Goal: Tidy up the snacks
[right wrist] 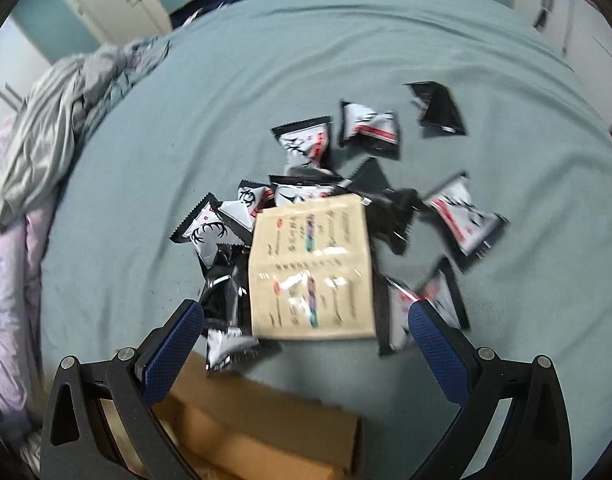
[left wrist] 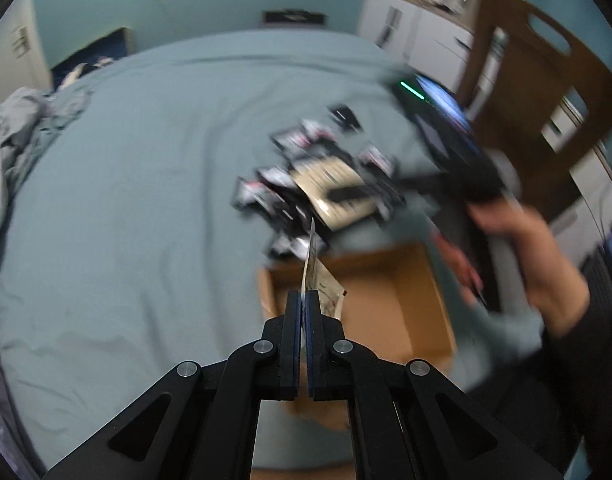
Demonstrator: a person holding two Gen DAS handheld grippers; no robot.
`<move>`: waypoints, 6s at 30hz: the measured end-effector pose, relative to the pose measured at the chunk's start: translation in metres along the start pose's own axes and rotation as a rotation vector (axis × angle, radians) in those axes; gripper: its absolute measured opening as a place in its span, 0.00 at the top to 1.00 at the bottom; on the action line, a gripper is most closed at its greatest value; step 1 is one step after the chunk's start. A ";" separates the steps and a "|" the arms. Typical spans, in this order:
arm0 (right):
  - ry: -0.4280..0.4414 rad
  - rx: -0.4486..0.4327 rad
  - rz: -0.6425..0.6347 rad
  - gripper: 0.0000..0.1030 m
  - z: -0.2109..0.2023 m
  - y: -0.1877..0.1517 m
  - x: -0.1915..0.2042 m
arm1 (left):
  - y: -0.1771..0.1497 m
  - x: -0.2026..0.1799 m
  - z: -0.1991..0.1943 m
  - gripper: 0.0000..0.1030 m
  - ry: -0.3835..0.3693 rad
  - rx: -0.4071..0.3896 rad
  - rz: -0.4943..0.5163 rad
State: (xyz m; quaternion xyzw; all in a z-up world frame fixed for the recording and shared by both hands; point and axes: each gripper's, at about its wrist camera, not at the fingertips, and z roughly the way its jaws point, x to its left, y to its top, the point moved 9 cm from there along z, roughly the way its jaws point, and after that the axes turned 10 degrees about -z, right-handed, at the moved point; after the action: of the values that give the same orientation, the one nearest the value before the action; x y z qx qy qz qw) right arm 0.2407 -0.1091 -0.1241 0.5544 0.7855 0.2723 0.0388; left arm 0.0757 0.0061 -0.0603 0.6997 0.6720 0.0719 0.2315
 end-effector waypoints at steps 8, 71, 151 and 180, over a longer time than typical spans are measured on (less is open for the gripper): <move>-0.048 0.095 -0.070 0.00 0.048 0.030 0.006 | -0.032 -0.026 0.034 0.98 0.016 0.077 0.117; 0.133 -0.164 0.208 0.21 -0.114 -0.129 0.037 | -0.019 0.033 0.042 0.22 0.231 0.033 0.013; 0.069 -0.262 0.081 0.75 -0.117 -0.084 0.038 | 0.070 0.071 0.087 0.22 0.104 0.065 -0.221; 0.087 -0.179 0.090 0.75 -0.082 -0.121 0.039 | 0.122 0.060 0.169 0.74 0.156 0.116 -0.181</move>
State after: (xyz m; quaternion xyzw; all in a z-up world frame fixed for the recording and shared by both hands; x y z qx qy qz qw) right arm 0.0929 -0.1341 -0.1023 0.5709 0.7335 0.3665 0.0418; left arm 0.2610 0.0277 -0.1706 0.6406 0.7515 0.0660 0.1433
